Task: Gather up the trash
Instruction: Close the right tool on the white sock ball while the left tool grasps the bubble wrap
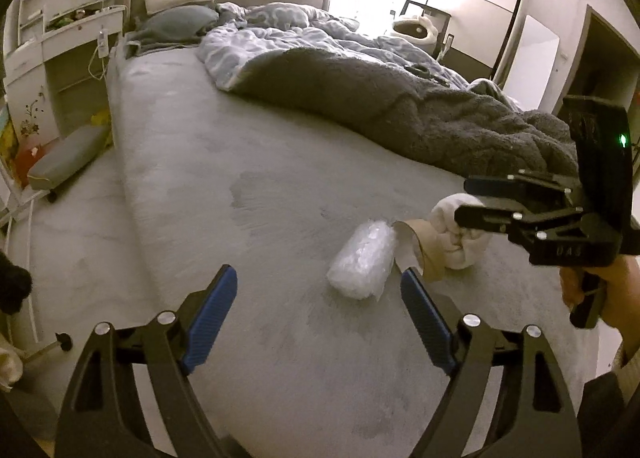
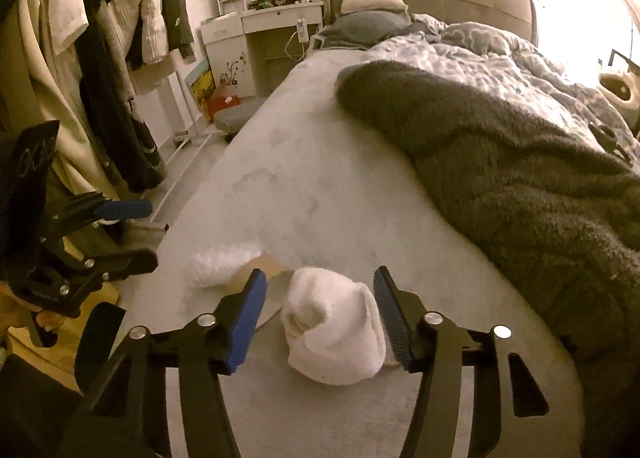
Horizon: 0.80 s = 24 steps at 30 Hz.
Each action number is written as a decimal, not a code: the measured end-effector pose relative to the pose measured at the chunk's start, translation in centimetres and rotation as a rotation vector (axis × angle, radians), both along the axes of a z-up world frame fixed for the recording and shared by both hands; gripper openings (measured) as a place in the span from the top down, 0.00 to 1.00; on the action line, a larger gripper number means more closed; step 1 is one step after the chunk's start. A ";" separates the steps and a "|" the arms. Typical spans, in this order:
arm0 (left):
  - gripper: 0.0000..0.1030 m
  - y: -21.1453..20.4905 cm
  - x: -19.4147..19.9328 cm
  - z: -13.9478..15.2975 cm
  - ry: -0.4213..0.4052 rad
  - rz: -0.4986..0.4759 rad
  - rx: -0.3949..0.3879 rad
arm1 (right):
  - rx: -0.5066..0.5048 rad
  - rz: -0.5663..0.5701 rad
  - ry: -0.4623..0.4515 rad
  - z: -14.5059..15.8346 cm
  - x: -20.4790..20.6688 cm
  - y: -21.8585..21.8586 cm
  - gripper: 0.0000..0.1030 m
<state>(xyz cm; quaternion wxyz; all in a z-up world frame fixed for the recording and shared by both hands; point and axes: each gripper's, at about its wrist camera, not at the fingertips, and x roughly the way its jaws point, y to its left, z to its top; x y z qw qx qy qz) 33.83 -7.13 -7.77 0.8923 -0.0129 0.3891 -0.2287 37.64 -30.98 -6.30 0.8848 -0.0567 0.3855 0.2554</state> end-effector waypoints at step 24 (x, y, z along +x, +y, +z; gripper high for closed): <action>0.28 -3.6 2.3 -3.0 0.034 -0.028 -0.037 | 0.109 0.005 0.036 0.2 -0.4 -2.6 0.74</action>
